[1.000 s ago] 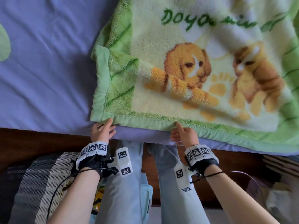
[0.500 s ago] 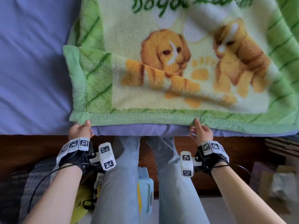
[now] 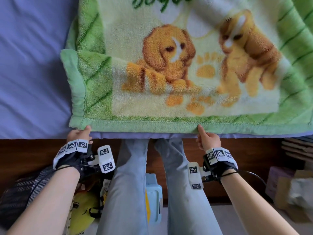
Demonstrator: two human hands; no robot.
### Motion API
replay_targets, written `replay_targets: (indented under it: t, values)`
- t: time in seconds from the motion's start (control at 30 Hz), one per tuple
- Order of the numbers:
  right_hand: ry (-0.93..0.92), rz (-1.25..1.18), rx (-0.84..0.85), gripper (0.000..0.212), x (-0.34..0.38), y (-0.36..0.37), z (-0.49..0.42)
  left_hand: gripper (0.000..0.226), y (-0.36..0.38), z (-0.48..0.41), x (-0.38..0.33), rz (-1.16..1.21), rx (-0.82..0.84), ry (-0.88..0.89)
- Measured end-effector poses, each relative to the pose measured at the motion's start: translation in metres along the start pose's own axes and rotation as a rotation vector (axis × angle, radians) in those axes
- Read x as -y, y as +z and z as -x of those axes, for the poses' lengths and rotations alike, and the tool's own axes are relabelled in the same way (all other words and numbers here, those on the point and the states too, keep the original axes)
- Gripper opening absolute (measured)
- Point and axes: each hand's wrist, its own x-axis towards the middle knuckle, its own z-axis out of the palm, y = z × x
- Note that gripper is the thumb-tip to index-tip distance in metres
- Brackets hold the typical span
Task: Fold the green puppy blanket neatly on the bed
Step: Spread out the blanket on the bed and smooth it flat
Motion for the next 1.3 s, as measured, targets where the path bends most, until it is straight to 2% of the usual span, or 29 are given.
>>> replay_targets:
  t: [0.07,0.13,0.23,0.33,0.47,0.6,0.83,0.9,1.07,1.2,1.3]
  values:
    - [-0.042,0.052,-0.058,0.047,0.007,-0.006,-0.004,0.036,0.001,0.002,-0.004,0.031,-0.023,-0.069]
    - [-0.096,0.027,-0.134,0.045,0.015,-0.013,-0.01,0.032,0.002,0.007,-0.007,0.05,-0.032,-0.064]
    - [-0.157,-0.041,-0.194,0.04,0.03,-0.026,-0.022,0.024,0.011,0.024,-0.015,0.121,-0.018,0.059]
    - [-0.196,-0.007,-0.223,0.032,0.044,-0.038,-0.037,0.01,0.028,0.049,-0.026,0.134,0.022,0.216]
    - [-0.201,0.074,-0.164,0.027,0.055,-0.044,-0.052,0.029,0.051,0.08,-0.042,0.027,0.141,0.358]
    - [-0.204,0.095,-0.087,0.027,0.054,-0.048,-0.058,0.024,0.079,0.109,-0.051,-0.036,0.233,0.432]
    - [-0.219,-0.024,0.065,0.023,0.051,-0.064,-0.063,0.025,0.138,0.162,-0.058,-0.086,0.404,0.607]
    - [-0.246,-0.032,0.067,0.023,0.049,-0.075,-0.067,0.025,0.15,0.173,-0.061,-0.139,0.415,0.67]
    - [-0.287,0.007,-0.116,0.028,0.043,-0.117,-0.088,0.028,0.178,0.191,-0.072,-0.276,0.439,0.764]
    - [-0.317,0.023,-0.139,0.025,0.04,-0.143,-0.098,0.033,0.196,0.202,-0.08,-0.623,0.3,0.79]
    - [-0.346,0.034,-0.093,0.025,0.043,-0.155,-0.101,0.031,0.204,0.206,-0.092,-0.726,0.251,0.75]
